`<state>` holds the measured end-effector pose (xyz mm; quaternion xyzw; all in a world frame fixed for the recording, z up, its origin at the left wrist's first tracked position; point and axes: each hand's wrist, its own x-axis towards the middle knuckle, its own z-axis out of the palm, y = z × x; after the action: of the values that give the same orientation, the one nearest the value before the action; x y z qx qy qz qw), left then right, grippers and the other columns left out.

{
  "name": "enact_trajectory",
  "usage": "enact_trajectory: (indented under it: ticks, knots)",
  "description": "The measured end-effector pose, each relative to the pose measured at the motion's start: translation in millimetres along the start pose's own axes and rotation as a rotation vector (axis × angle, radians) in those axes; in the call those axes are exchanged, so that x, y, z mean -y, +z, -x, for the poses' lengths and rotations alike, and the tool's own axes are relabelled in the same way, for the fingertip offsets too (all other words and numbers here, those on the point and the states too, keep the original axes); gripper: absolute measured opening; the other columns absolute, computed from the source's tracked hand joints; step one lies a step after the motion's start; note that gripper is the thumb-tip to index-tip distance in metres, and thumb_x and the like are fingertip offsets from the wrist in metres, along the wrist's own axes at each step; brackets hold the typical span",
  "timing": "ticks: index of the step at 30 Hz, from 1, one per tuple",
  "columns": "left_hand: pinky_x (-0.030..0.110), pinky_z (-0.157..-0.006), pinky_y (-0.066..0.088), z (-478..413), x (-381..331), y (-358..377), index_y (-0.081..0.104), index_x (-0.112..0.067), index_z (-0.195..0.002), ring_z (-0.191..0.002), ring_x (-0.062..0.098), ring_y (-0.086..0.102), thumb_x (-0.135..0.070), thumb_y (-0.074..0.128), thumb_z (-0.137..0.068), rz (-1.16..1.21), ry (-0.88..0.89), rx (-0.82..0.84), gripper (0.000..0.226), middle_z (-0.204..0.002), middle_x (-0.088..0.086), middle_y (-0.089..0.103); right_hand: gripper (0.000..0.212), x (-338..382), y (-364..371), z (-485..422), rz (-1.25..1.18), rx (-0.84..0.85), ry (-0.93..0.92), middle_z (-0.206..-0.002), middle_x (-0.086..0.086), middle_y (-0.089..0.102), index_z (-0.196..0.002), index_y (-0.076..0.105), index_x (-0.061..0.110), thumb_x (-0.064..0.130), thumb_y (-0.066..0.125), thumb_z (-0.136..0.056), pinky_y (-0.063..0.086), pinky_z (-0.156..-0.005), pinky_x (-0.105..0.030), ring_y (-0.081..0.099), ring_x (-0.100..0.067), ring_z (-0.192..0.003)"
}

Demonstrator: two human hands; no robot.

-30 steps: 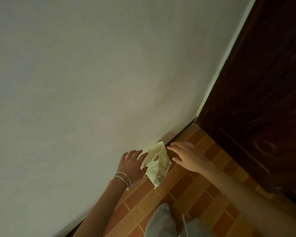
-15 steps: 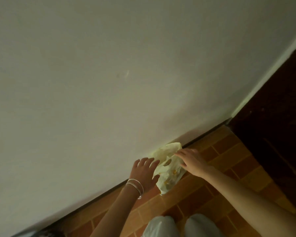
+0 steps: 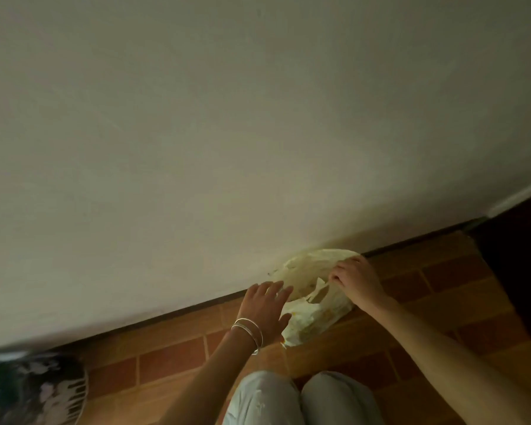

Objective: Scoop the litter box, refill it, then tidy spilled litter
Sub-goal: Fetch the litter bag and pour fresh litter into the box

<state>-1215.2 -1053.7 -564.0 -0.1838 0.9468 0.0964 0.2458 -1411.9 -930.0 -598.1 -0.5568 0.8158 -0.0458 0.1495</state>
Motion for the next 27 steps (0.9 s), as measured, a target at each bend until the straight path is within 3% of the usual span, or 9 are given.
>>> enact_trajectory:
  ticks: [4, 7, 9, 13, 16, 20, 24, 27]
  knots:
    - [0.04, -0.115, 0.015, 25, -5, -15, 0.012, -0.028, -0.149, -0.14, 0.021, 0.018, -0.045, 0.035, -0.096, 0.008, -0.032, -0.018, 0.06, -0.155, -0.002, 0.018, 0.003, 19, -27, 8, -0.086, -0.046, -0.051, -0.082, 0.007, 0.071, -0.079, 0.073, 0.024, 0.022, 0.071, -0.079, 0.046, -0.091, -0.039, 0.065, -0.016, -0.081]
    - [0.04, -0.114, 0.016, 59, -10, -43, 0.014, -0.027, -0.149, -0.14, 0.021, 0.019, -0.043, 0.036, -0.096, 0.056, -0.07, -0.053, 0.06, -0.155, -0.001, 0.019, 0.012, 48, -66, 18, -0.131, -0.074, -0.172, -0.071, 0.012, 0.069, -0.072, 0.073, 0.027, 0.023, 0.082, -0.066, 0.052, -0.08, -0.037, 0.065, -0.012, -0.071]
    - [0.039, -0.113, 0.018, 87, -13, -65, 0.019, -0.025, -0.148, -0.139, 0.022, 0.024, -0.043, 0.04, -0.095, 0.1, -0.093, -0.096, 0.06, -0.154, 0.0, 0.024, 0.015, 69, -96, 26, -0.182, -0.116, -0.271, -0.071, 0.013, 0.069, -0.071, 0.073, 0.026, 0.022, 0.084, -0.062, 0.052, -0.079, -0.033, 0.065, -0.011, -0.071]
    - [0.041, -0.096, 0.043, 152, -16, -109, 0.045, -0.022, -0.136, -0.118, 0.023, 0.054, -0.044, 0.055, -0.079, 0.184, -0.146, -0.18, 0.062, -0.134, 0.002, 0.053, 0.015, 108, -164, 48, -0.201, -0.13, -0.449, -0.074, 0.011, 0.069, -0.071, 0.073, 0.022, 0.019, 0.084, -0.061, 0.051, -0.085, -0.032, 0.064, -0.01, -0.075]
    - [0.038, -0.087, 0.05, 197, -23, -146, 0.05, -0.023, -0.129, -0.108, 0.02, 0.06, -0.048, 0.046, -0.075, 0.21, -0.207, -0.276, 0.06, -0.125, -0.001, 0.06, 0.015, 131, -214, 64, -0.191, -0.121, -0.516, -0.074, 0.011, 0.068, -0.072, 0.073, 0.022, 0.019, 0.084, -0.062, 0.049, -0.085, -0.029, 0.062, -0.008, -0.073]
    - [0.043, -0.101, 0.039, 251, -36, -191, 0.041, -0.022, -0.14, -0.124, 0.025, 0.049, -0.045, 0.058, -0.08, 0.234, -0.298, -0.365, 0.066, -0.139, 0.004, 0.049, 0.015, 164, -282, 82, -0.237, -0.129, -0.519, -0.075, 0.012, 0.069, -0.075, 0.073, 0.023, 0.019, 0.083, -0.064, 0.05, -0.075, -0.028, 0.063, -0.006, -0.071]
    - [0.037, -0.114, 0.013, 304, -47, -229, 0.012, -0.028, -0.149, -0.141, 0.019, 0.02, -0.047, 0.04, -0.093, 0.235, -0.433, -0.459, 0.066, -0.155, -0.002, 0.018, 0.01, 206, -339, 94, -0.33, -0.095, -0.492, -0.077, 0.011, 0.069, -0.08, 0.074, 0.021, 0.021, 0.079, -0.071, 0.05, -0.071, -0.027, 0.061, -0.007, -0.069]
    - [0.036, -0.115, 0.012, 344, -53, -240, 0.01, -0.029, -0.149, -0.141, 0.019, 0.019, -0.049, 0.039, -0.094, 0.259, -0.538, -0.537, 0.066, -0.156, -0.003, 0.017, 0.007, 245, -372, 105, -0.428, -0.062, -0.502, -0.078, 0.012, 0.066, -0.081, 0.074, 0.02, 0.018, 0.076, -0.075, 0.046, -0.071, -0.016, 0.06, -0.002, -0.07]
